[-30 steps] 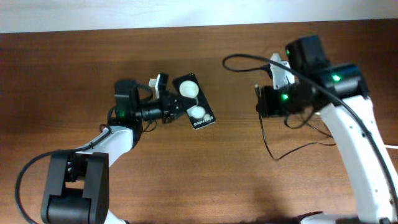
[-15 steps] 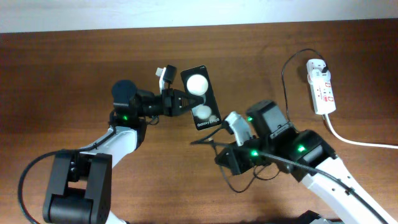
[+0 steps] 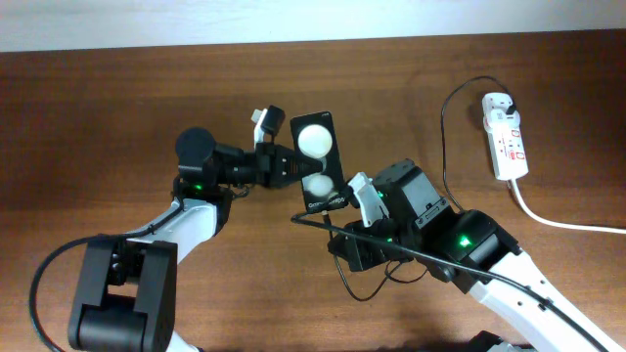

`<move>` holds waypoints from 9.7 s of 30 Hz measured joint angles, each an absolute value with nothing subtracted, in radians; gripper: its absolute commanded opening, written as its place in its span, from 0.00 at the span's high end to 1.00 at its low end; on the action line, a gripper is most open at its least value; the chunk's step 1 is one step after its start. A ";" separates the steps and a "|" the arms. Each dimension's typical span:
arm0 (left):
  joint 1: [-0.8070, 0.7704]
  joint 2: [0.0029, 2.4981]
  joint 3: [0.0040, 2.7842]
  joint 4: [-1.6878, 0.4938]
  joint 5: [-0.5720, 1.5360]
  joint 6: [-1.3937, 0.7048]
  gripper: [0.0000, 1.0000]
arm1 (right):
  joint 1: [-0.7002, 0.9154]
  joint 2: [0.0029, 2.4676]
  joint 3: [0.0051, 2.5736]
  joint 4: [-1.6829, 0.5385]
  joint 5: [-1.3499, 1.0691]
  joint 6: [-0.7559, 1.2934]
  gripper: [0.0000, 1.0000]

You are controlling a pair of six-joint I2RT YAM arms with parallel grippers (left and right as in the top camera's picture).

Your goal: Plug charger to phone and switch on socket

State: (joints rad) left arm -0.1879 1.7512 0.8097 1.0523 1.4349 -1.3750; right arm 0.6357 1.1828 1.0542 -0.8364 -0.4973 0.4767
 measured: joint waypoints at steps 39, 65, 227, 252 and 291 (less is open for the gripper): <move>-0.125 1.752 0.810 1.164 1.463 -1.557 1.00 | 0.636 1.183 1.054 -0.791 -0.541 0.632 0.96; -0.136 1.752 0.810 1.164 1.462 -1.574 1.00 | 0.636 1.183 1.054 -0.751 -0.578 0.620 0.96; 0.014 0.570 1.541 -1.662 0.168 0.012 0.01 | 0.349 1.105 0.851 -0.927 0.216 0.578 0.93; 0.014 0.189 1.535 -1.657 0.096 0.012 0.01 | -0.424 2.001 1.999 -1.114 0.044 0.463 0.96; 0.014 0.189 1.535 -1.657 0.096 0.012 0.01 | -0.354 2.365 2.011 -1.052 -0.039 0.377 0.96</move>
State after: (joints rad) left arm 0.0135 0.1894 1.5352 -1.6566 0.0959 0.0120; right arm -0.3538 2.3650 2.0106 -1.0515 -0.0391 0.3775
